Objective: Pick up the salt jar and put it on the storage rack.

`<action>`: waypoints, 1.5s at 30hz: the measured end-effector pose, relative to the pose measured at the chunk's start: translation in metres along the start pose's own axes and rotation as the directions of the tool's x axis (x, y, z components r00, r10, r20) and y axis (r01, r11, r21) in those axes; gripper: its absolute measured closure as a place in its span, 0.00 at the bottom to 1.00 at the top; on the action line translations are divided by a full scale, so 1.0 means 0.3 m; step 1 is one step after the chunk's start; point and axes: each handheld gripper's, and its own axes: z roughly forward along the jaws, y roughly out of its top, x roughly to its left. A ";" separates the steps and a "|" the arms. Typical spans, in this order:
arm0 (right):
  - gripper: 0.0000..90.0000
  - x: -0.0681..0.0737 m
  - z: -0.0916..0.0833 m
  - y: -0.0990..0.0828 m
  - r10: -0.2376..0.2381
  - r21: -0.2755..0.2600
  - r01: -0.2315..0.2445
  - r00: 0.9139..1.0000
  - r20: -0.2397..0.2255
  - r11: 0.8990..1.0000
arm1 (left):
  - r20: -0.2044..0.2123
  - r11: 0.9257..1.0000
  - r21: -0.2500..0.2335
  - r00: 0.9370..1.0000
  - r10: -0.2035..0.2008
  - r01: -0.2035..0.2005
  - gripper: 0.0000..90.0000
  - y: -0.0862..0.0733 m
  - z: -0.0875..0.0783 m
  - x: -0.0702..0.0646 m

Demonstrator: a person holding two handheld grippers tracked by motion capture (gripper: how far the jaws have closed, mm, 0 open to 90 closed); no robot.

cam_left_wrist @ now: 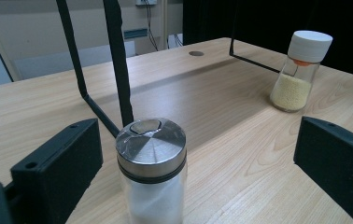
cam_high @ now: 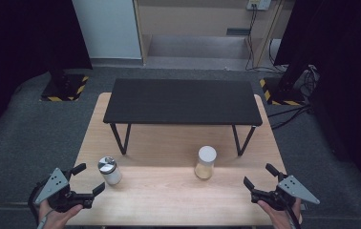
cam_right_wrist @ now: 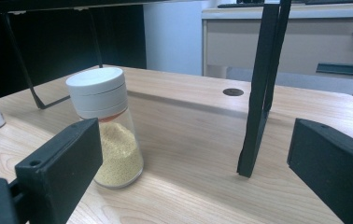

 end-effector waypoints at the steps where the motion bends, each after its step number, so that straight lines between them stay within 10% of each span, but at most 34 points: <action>1: 0.04 0.000 -0.002 -0.001 0.001 0.000 -0.001 1.000 0.000 1.000 | 0.001 1.000 0.000 1.000 0.003 -0.003 0.00 0.000 -0.001 0.000; 28: 0.04 0.002 -0.005 -0.006 0.007 0.002 -0.007 1.000 -0.007 1.000 | -0.018 1.000 0.001 0.999 -0.026 0.026 0.00 -0.004 -0.019 -0.018; 45: 0.05 0.008 0.003 -0.005 0.010 0.005 -0.010 1.000 -0.002 1.000 | -0.062 0.999 0.007 0.997 -0.039 0.039 0.00 0.120 -0.051 -0.024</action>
